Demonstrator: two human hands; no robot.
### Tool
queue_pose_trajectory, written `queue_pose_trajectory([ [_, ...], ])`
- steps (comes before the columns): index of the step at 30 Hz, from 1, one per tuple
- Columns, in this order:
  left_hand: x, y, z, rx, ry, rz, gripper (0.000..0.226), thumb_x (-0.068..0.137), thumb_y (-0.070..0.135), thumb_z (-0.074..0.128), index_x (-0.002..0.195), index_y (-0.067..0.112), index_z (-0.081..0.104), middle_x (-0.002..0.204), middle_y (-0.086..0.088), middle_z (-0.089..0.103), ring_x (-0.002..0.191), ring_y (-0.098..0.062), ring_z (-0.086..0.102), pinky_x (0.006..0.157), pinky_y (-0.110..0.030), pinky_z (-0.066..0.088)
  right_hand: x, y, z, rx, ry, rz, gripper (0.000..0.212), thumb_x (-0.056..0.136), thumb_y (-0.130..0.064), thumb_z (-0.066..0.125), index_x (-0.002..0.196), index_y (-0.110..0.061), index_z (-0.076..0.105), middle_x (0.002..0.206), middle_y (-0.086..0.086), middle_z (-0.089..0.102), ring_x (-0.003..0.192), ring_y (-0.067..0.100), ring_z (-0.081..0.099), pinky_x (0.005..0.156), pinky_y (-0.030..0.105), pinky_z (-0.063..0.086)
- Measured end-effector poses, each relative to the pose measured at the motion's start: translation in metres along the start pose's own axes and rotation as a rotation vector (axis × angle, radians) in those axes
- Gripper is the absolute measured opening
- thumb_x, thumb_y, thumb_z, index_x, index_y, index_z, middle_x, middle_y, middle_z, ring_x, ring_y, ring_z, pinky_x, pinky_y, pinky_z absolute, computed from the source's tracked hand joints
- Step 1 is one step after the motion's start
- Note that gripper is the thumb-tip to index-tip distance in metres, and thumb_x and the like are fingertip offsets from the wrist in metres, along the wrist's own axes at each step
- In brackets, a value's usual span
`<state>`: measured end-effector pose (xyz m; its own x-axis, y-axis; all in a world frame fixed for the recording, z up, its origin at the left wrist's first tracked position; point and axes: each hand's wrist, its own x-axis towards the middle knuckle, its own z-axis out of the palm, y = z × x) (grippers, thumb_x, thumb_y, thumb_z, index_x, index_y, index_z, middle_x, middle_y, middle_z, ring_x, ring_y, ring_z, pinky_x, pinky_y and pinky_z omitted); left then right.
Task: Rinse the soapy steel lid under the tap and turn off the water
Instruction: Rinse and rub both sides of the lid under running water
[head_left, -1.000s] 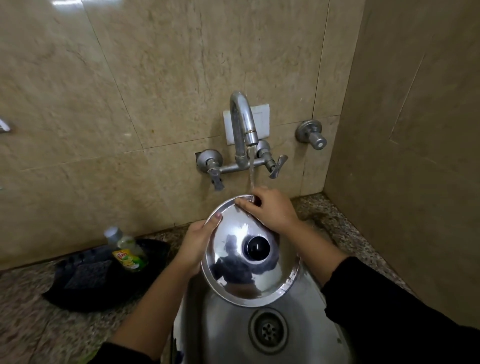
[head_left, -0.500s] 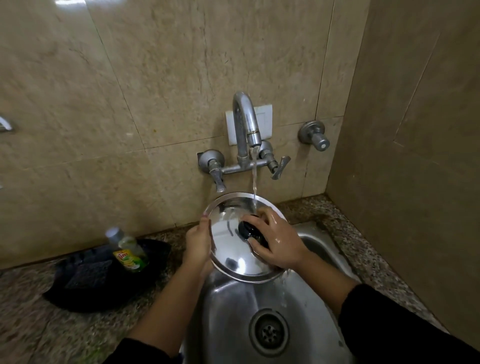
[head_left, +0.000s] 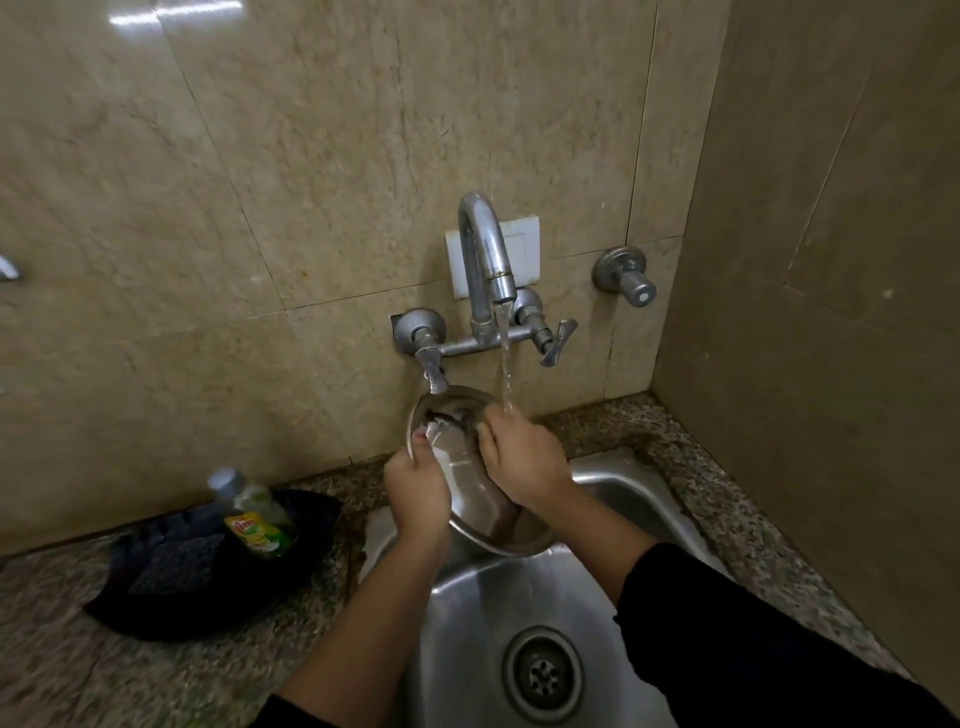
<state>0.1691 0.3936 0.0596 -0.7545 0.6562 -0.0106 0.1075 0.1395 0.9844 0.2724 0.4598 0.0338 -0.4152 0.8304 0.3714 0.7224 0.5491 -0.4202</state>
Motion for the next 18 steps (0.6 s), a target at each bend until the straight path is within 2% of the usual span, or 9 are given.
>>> queue_pose_trajectory([
  [2, 0.008, -0.004, -0.006, -0.047, -0.011, -0.045, 0.036, 0.097, 0.027, 0.047, 0.073, 0.005, 0.063, 0.071, -0.01, 0.063, 0.079, -0.033, 0.064, 0.077, -0.04, 0.052, -0.007, 0.018, -0.001, 0.033, -0.007, -0.292, 0.027, 0.097, -0.035, 0.036, 0.104, -0.014, 0.052, 0.106, 0.01, 0.055, 0.079, 0.025, 0.06, 0.06, 0.035, 0.05],
  [4, 0.005, -0.006, -0.007, -0.05, -0.032, -0.058, 0.039, 0.097, 0.028, 0.047, 0.065, 0.01, 0.058, 0.067, -0.008, 0.061, 0.074, -0.032, 0.063, 0.075, -0.037, 0.052, -0.011, 0.027, 0.001, 0.075, -0.008, -0.337, 0.027, 0.096, -0.033, 0.04, 0.102, -0.011, 0.054, 0.104, 0.01, 0.054, 0.077, 0.023, 0.059, 0.06, 0.034, 0.05],
  [5, 0.0, -0.006, -0.006, -0.036, -0.038, -0.035, 0.04, 0.098, 0.027, 0.046, 0.064, 0.009, 0.058, 0.064, -0.007, 0.059, 0.068, -0.028, 0.06, 0.068, -0.031, 0.05, -0.012, 0.026, 0.003, 0.093, 0.018, -0.265, 0.029, 0.095, -0.032, 0.04, 0.1, -0.009, 0.056, 0.103, 0.011, 0.055, 0.077, 0.025, 0.059, 0.061, 0.034, 0.049],
  [7, -0.01, -0.002, -0.002, 0.009, -0.041, 0.045, 0.04, 0.099, 0.023, 0.043, 0.063, 0.01, 0.055, 0.059, -0.002, 0.053, 0.058, -0.017, 0.052, 0.053, -0.018, 0.041, -0.012, 0.01, 0.007, 0.139, 0.084, 0.02, 0.029, 0.096, -0.029, 0.039, 0.102, -0.007, 0.058, 0.104, 0.013, 0.058, 0.081, 0.03, 0.062, 0.068, 0.037, 0.049],
  [9, -0.014, -0.002, 0.002, 0.047, -0.049, 0.079, 0.045, 0.099, 0.022, 0.042, 0.056, 0.013, 0.049, 0.056, -0.002, 0.05, 0.054, -0.015, 0.047, 0.05, -0.02, 0.036, -0.005, -0.003, 0.005, 0.117, 0.024, 0.284, 0.031, 0.097, -0.027, 0.037, 0.108, -0.007, 0.059, 0.105, 0.016, 0.06, 0.09, 0.035, 0.062, 0.077, 0.042, 0.05],
  [11, -0.014, -0.004, 0.003, 0.051, -0.058, 0.065, 0.044, 0.099, 0.023, 0.043, 0.056, 0.013, 0.05, 0.057, -0.004, 0.051, 0.055, -0.018, 0.048, 0.053, -0.026, 0.037, 0.0, -0.006, -0.004, 0.116, -0.091, 0.417, 0.036, 0.097, -0.031, 0.035, 0.107, -0.008, 0.061, 0.101, 0.014, 0.063, 0.091, 0.033, 0.061, 0.078, 0.04, 0.05],
  [15, -0.011, -0.015, -0.003, -0.049, -0.144, -0.025, 0.036, 0.097, 0.028, 0.048, 0.072, 0.007, 0.064, 0.066, -0.01, 0.06, 0.062, -0.022, 0.055, 0.06, -0.03, 0.043, 0.005, 0.011, -0.021, 0.126, -0.147, 0.514, 0.035, 0.093, -0.043, 0.043, 0.087, -0.016, 0.065, 0.084, 0.004, 0.065, 0.081, 0.024, 0.061, 0.072, 0.036, 0.051],
  [18, -0.009, -0.018, -0.004, -0.062, -0.241, -0.086, 0.034, 0.095, 0.031, 0.051, 0.074, 0.008, 0.065, 0.067, -0.008, 0.062, 0.061, -0.019, 0.057, 0.056, -0.026, 0.045, 0.014, 0.021, -0.027, 0.254, -0.1, 0.431, 0.027, 0.09, -0.039, 0.051, 0.07, -0.022, 0.057, 0.074, 0.002, 0.063, 0.076, 0.025, 0.062, 0.067, 0.036, 0.048],
])
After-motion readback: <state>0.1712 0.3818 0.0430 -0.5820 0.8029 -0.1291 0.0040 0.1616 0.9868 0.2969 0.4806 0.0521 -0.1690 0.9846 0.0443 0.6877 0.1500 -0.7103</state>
